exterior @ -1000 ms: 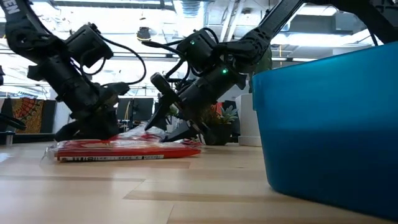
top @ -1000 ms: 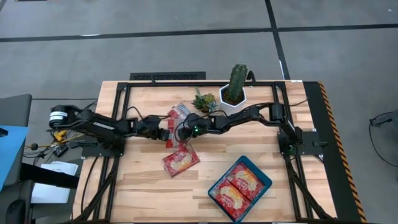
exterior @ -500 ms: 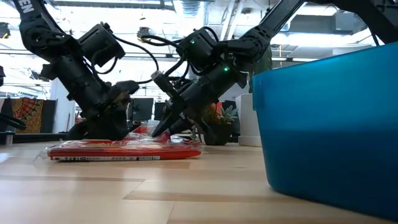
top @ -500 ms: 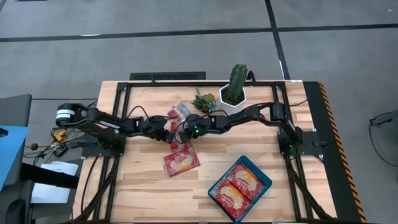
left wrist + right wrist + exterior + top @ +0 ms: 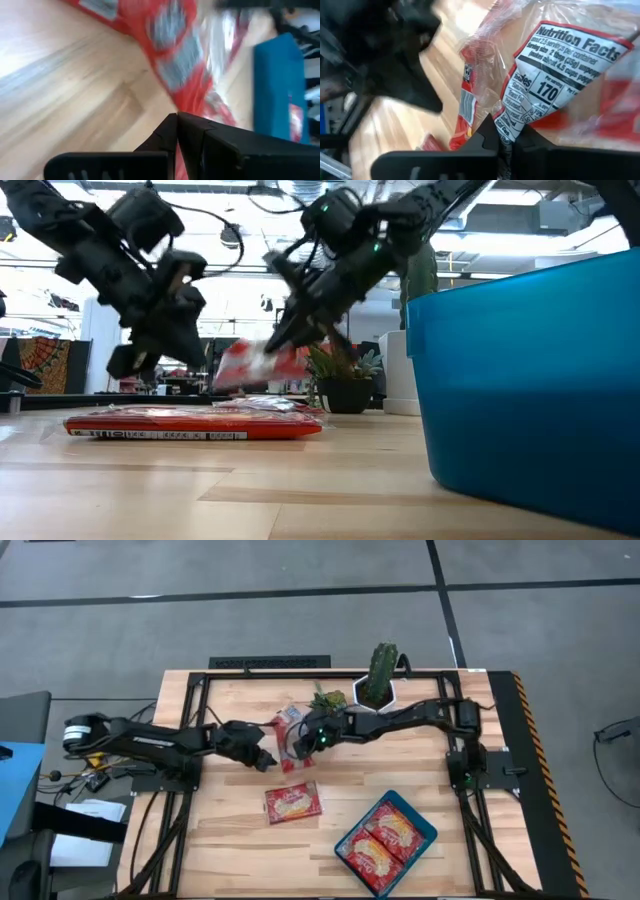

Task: Sort popcorn bags into baskets
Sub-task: Put the popcorn bag into the bin

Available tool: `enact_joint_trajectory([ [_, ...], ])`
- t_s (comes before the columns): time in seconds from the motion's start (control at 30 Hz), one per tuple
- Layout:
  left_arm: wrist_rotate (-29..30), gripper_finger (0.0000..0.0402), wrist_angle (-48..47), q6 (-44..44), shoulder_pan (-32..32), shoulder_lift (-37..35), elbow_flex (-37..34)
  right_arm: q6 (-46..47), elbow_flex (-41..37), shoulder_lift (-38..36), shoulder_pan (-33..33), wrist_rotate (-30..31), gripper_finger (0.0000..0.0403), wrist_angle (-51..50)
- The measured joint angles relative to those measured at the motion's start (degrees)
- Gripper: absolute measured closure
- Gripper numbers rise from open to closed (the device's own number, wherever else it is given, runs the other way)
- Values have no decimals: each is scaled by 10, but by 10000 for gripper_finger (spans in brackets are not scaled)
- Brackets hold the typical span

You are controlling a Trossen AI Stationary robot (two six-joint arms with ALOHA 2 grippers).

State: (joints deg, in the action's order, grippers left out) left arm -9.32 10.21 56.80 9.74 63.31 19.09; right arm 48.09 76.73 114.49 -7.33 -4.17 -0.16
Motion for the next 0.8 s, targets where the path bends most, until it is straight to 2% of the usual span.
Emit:
enact_joint_trajectory([
  [0.17,13,401,-19,-2,0,-75,0,-52,0,-76,-6,-2,380,-89],
  [0.4,67,401,-64,-21,1,-137,0,-122,0,-206,35,-42,381,-244],
  [0.6,76,401,-71,-32,1,-145,-1,-120,0,-298,117,-48,375,-365],
  [0.8,85,401,-71,-37,1,-145,-1,-40,0,-329,228,-25,377,-429],
])
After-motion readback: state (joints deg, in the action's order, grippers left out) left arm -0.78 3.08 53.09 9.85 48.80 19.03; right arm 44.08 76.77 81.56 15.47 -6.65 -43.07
